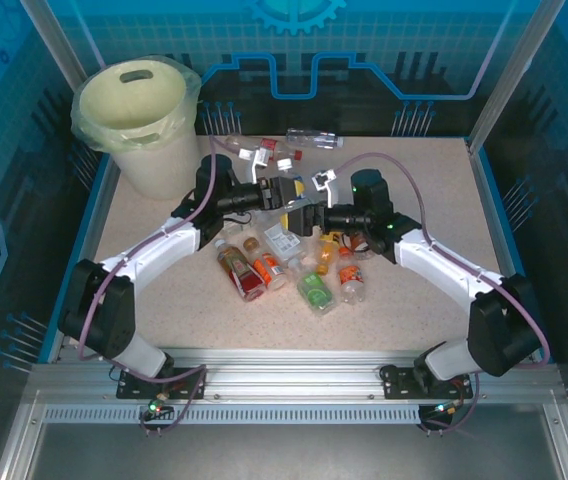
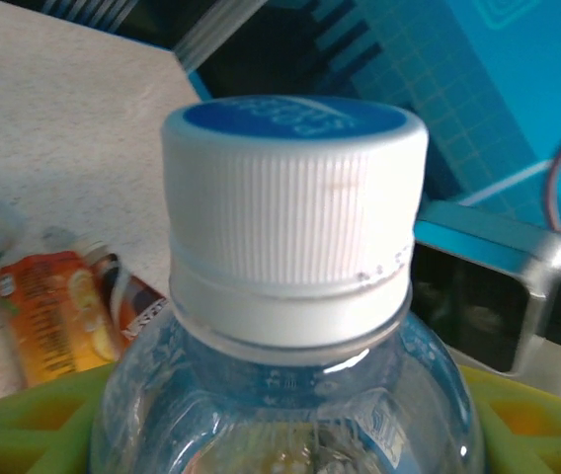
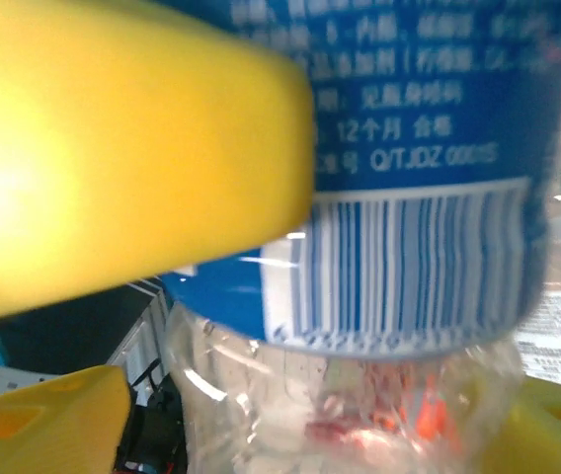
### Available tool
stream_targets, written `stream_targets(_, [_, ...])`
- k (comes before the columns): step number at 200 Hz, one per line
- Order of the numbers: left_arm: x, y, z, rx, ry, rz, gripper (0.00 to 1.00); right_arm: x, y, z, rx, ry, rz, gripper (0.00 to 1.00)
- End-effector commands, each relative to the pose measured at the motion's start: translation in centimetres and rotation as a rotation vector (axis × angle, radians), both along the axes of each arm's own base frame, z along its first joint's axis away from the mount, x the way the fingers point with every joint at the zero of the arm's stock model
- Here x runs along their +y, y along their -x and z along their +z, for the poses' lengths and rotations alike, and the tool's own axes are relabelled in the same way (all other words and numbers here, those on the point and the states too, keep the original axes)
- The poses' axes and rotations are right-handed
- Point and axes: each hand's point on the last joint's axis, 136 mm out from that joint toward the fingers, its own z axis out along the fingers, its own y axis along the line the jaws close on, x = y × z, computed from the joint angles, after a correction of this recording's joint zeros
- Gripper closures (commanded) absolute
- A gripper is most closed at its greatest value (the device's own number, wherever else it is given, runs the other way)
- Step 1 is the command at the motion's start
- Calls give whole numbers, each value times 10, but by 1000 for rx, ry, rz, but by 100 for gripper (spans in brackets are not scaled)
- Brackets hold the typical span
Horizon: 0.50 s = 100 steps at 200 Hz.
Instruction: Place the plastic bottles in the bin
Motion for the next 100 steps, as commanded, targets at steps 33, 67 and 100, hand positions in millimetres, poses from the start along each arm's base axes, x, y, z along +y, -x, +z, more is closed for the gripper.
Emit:
stream_targets(33, [40,-25,-13,11,-255,257,49,-33,-2,2,-75,198,-140,0])
stream_targets(67, [68,-35,-12,-14,-392,391,51,-69,-7,4,-113,405,-247,0])
stream_targets(100, [91,-42,5,-82,-479,498,50,-105,-13,6,-121,503,-412,0])
